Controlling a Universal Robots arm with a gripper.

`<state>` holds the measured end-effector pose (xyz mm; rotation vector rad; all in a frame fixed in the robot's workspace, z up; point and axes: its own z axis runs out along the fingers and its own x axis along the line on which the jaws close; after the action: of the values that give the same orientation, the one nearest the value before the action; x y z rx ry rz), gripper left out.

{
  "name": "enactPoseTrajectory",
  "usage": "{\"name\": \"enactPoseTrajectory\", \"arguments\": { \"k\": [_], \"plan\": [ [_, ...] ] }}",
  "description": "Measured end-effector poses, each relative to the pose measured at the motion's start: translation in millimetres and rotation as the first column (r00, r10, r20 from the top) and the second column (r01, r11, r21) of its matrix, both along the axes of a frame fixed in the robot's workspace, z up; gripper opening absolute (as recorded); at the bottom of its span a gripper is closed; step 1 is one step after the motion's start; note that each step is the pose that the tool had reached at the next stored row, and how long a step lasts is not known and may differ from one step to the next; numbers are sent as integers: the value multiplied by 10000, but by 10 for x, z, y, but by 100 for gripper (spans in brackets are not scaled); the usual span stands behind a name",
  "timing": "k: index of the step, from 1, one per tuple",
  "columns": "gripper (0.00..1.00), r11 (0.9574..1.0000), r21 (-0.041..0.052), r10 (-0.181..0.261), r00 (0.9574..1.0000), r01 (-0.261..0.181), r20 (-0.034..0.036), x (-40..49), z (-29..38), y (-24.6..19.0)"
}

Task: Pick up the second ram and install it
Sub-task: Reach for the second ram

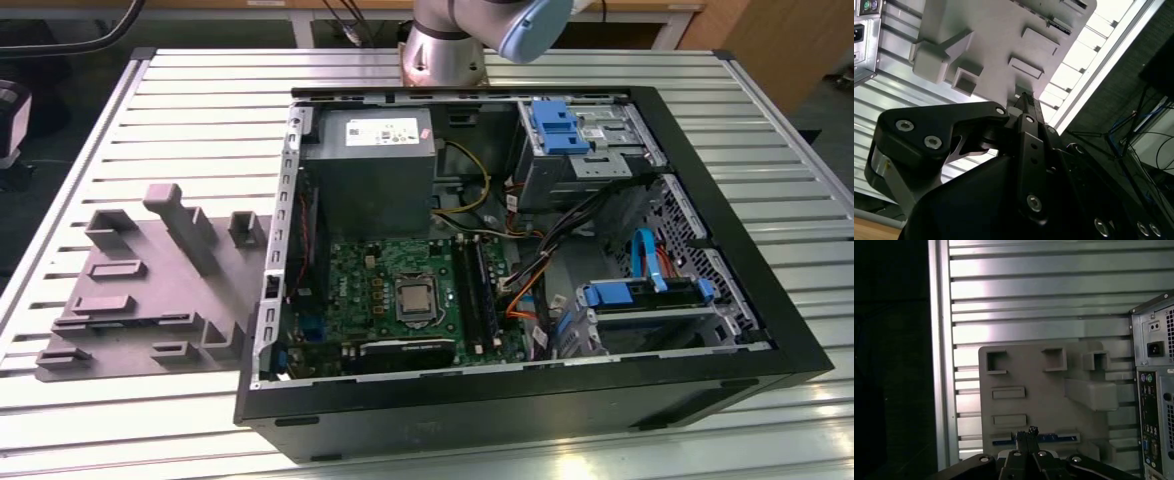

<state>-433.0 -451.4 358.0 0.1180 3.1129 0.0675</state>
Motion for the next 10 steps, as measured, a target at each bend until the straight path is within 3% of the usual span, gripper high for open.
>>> {"name": "enactPoseTrajectory", "arguments": {
  "k": [10],
  "plan": [
    [11,10000,1,0,10000,0,-5,-4,-73,-58]
  ]
}}
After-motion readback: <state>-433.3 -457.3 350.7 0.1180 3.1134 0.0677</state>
